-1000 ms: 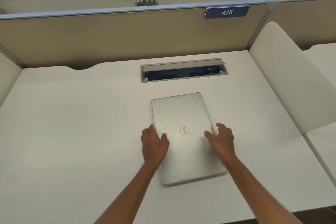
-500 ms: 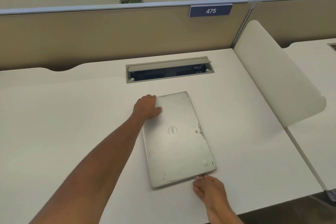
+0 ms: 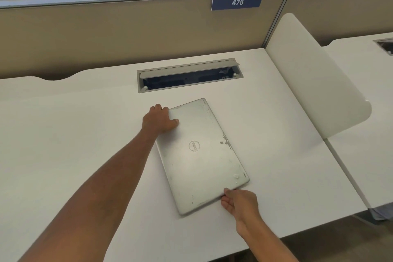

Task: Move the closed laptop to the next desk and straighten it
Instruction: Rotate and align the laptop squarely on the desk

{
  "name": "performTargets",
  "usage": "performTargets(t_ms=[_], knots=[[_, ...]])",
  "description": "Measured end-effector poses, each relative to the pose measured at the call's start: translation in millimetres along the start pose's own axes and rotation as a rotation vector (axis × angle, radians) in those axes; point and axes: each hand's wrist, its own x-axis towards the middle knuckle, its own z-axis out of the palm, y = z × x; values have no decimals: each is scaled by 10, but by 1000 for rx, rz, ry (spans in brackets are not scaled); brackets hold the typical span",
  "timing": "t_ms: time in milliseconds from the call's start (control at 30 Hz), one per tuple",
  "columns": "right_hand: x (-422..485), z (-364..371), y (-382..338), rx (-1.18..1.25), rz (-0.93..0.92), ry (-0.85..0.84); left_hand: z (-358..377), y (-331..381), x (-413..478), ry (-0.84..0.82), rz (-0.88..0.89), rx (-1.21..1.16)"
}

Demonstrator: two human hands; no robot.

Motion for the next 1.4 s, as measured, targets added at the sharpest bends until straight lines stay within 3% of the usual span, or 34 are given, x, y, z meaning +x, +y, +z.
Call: performTargets(t_ms=[433, 867, 1400], knots=[[564, 36, -700, -171, -242, 95, 82, -422, -282, 10, -232, -228], [1002, 213, -1269, -488, -474, 116, 278, -704, -890, 14, -387, -622], [1585, 515, -1595, -649, -604, -78, 863, -812, -1597, 191, -323, -1001]])
